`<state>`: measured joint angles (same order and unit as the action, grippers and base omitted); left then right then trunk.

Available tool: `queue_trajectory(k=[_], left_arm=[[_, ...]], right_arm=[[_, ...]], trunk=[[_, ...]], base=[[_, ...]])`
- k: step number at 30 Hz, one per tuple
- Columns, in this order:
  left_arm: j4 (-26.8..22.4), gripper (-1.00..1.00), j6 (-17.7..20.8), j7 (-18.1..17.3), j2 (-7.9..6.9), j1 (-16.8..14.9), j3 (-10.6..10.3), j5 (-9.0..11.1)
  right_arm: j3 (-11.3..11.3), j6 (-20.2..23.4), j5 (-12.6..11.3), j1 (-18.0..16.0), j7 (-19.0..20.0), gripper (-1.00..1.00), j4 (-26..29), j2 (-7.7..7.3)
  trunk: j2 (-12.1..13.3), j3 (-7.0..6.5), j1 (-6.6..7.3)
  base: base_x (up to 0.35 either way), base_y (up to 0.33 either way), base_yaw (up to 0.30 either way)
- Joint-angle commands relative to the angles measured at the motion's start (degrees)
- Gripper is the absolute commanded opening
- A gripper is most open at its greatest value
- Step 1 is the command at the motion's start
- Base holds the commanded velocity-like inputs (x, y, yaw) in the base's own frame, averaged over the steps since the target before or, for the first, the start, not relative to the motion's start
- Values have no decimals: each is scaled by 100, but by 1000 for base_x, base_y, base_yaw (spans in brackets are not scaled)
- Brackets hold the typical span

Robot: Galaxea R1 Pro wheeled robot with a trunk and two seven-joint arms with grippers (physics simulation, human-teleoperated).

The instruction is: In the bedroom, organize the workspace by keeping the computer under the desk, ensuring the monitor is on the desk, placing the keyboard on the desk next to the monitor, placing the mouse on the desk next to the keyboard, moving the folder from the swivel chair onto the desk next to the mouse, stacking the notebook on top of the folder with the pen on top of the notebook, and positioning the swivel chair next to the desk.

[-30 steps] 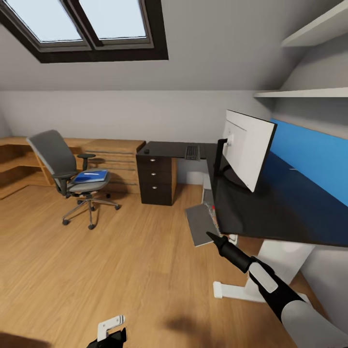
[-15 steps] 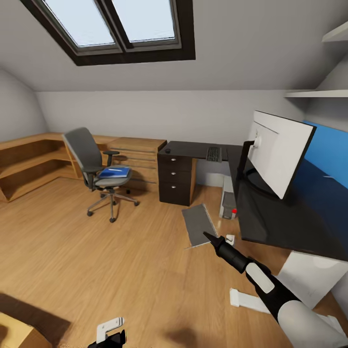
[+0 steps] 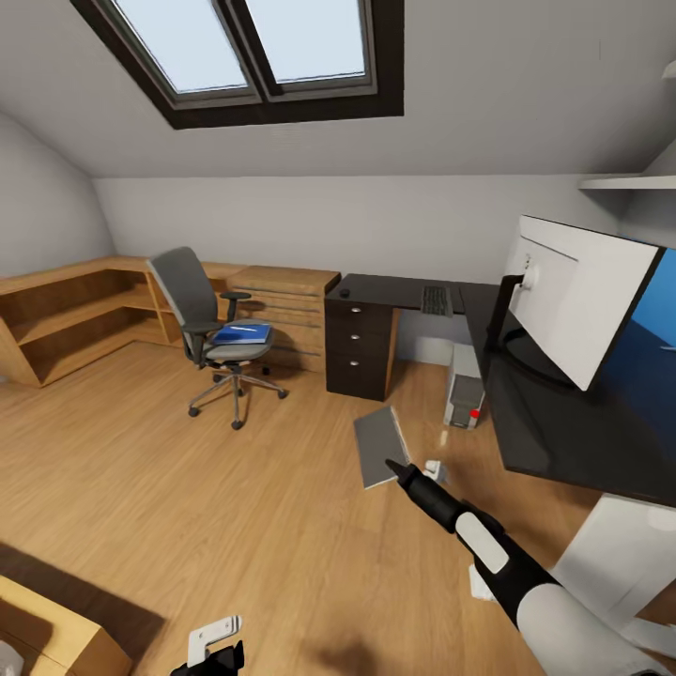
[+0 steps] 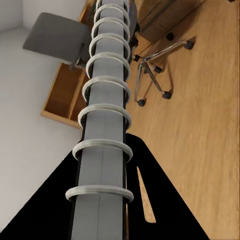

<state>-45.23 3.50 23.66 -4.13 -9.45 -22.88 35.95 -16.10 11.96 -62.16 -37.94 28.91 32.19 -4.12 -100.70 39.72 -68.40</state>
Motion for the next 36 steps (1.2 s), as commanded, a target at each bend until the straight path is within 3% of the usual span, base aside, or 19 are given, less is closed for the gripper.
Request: queue_trajectory(k=[1, 7, 11, 16, 17, 19, 21, 23, 27, 29, 31, 36], left_arm=[[-12, 100, 19, 51, -8, -4, -32, 26], [-12, 100, 19, 52, -8, -4, -40, 20], [-12, 100, 20, 53, -8, -4, -41, 11], [-12, 100, 26, 51, -8, -4, -43, 14], [-12, 100, 30, 54, -7, -4, -47, 15], [-12, 100, 36, 54, -2, -4, -53, 16], [-12, 100, 33, 56, 37, -4, -58, 10], [-12, 100, 34, 69, 99, -4, -60, 7], [42, 100, 64, 71, 191, -4, -51, 23], [179, 100, 52, 59, 214, -4, -44, 14], [393, 100, 45, 58, 233, -4, -37, 21], [861, 100, 45, 63, 237, -4, -34, 35]], right_arm=[[-22, -42, -23, -4, -56, -100, -1, 24], [-38, -745, 373, -8, -765, -100, -215, 175], [-43, -1268, 660, -8, -1606, -100, -370, 315], [-42, -1454, 1176, -9, -2524, -100, -403, 477], [-45, -1478, 1438, -10, -2845, -100, -407, 523], [-45, -1494, 1742, -11, -3150, -100, -410, 562], [-33, -1506, 2372, -9, -3667, -100, -457, 646], [-25, -1516, 2717, -10, -3914, -100, -636, 722], [1, -1713, 2966, -11, -4099, -100, -1246, 792], [8, -2043, 3025, -11, -4139, -100, -1699, 802], [2, -2922, 3090, -5, -4133, -100, -2793, 826], [-5, -3292, 3123, 223, -4116, -100, -3252, 838]], trunk=[[-3, 5, 1], [-3, 5, 1], [-3, 5, 1], [-3, 5, 1], [-3, 5, 1], [-3, 5, 1], [77, -30, 44], [158, -66, 88], [318, -138, 176], [398, -174, 220], [478, -210, 264], [679, -300, 374]], base=[[0, 21, 3], [0, 7, 1], [0, 1, 0], [0, 0, 0], [0, 0, 0], [0, 0, 0], [0, 0, 0], [0, 0, 0], [0, 0, 0], [0, 0, 0], [0, 0, 0], [0, 0, 0]])
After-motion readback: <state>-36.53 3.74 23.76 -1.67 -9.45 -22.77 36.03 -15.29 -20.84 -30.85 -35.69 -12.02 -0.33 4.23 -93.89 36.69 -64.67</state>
